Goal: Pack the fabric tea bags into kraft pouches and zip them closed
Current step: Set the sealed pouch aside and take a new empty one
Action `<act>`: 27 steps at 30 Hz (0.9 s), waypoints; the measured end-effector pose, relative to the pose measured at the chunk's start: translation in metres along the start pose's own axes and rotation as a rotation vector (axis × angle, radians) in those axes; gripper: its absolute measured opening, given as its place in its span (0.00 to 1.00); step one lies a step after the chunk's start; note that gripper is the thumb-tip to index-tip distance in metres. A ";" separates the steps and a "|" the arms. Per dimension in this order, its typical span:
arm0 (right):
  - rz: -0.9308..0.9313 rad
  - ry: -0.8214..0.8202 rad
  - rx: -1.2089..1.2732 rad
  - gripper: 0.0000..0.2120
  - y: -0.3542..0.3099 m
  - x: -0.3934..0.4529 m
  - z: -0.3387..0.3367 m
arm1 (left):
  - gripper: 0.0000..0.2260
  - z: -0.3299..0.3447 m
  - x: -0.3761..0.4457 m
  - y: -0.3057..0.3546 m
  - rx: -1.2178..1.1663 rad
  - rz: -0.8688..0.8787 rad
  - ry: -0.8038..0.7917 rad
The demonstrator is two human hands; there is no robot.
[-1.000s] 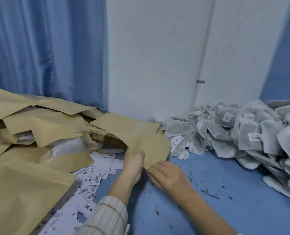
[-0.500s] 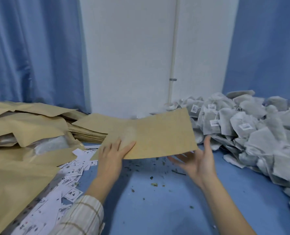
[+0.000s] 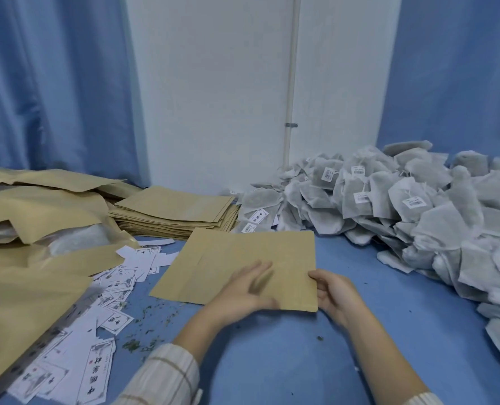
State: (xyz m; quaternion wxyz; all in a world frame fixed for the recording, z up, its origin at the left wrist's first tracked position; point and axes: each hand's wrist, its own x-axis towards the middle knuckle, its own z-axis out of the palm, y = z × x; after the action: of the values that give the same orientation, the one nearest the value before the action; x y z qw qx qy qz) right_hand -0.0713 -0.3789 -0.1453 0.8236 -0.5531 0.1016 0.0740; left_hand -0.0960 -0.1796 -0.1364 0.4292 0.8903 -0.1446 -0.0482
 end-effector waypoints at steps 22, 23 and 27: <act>0.015 -0.029 0.277 0.10 0.013 0.006 0.000 | 0.18 0.085 0.024 0.040 0.140 -0.036 0.620; 0.029 -0.056 0.275 0.11 0.013 0.005 0.001 | 0.16 0.085 0.024 0.041 0.113 -0.027 0.634; 0.060 -0.124 0.255 0.14 0.018 0.004 0.007 | 0.11 0.089 0.025 0.038 -0.119 -0.031 0.671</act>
State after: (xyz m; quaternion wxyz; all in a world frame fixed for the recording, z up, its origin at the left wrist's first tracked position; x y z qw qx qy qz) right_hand -0.0712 -0.3655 -0.1601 0.8892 -0.4351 0.0758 0.1191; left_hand -0.0989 -0.2758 -0.1618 0.5033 0.8319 0.0213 0.2325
